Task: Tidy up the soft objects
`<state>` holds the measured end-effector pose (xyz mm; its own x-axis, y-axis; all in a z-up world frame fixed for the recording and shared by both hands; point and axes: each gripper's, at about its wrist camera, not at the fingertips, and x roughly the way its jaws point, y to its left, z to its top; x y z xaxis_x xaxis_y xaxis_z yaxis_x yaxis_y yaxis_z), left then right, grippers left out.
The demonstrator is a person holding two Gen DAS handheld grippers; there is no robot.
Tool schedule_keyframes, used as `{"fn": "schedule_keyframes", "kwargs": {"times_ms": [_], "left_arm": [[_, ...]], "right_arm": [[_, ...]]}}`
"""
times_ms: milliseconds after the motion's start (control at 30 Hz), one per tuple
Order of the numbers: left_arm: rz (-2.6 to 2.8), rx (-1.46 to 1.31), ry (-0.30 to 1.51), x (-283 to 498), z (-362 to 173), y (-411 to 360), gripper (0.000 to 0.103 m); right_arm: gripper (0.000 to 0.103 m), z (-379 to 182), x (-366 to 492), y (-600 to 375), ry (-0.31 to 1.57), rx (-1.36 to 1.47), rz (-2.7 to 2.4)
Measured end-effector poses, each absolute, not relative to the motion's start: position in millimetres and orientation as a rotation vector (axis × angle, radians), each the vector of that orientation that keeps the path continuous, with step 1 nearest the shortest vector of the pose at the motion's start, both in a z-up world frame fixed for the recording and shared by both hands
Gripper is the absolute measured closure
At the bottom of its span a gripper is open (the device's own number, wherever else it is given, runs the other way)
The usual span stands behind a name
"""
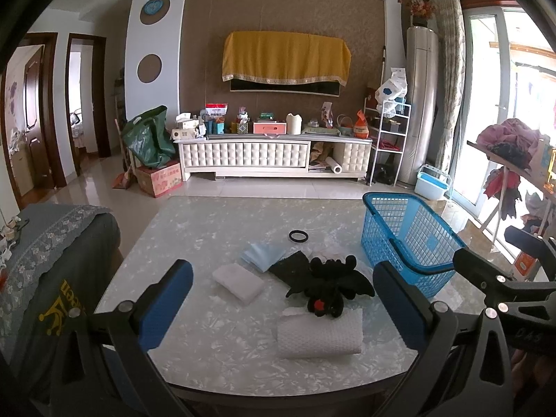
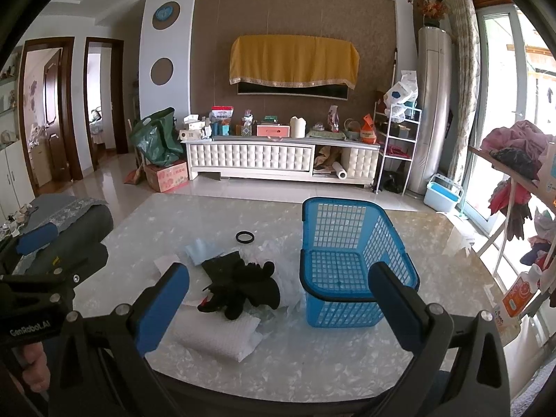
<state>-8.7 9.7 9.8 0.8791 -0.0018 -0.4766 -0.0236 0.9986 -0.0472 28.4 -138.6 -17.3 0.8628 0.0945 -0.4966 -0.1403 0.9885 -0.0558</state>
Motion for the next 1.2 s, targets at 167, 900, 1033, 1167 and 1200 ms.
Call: {"fn": "schedule_keyframes", "kwargs": {"times_ms": [167,900,1033,1167,1200], "left_arm": [[0.008,-0.042,0.492,-12.6,13.0,8.6,0.0],[-0.002,-0.041,0.494,-11.8,11.9,4.6,0.0],[-0.007,-0.042,0.496,-11.4,10.2,3.1,0.0],[-0.013,-0.041,0.501,-10.7,10.4,2.4,0.0],[-0.013,-0.041,0.502,-10.4,10.0,2.3,0.0]], "right_arm": [[0.0,-16.9,30.0,-136.6,0.518,-0.097,0.123],[0.0,-18.7,28.2,-132.1,0.521,-0.097,0.126],[0.0,-18.3,27.3,-132.3,0.521,-0.092,0.128],[0.0,-18.5,26.9,-131.9,0.525,-0.088,0.124],[0.0,-18.6,26.7,-131.5,0.526,-0.088,0.122]]}}
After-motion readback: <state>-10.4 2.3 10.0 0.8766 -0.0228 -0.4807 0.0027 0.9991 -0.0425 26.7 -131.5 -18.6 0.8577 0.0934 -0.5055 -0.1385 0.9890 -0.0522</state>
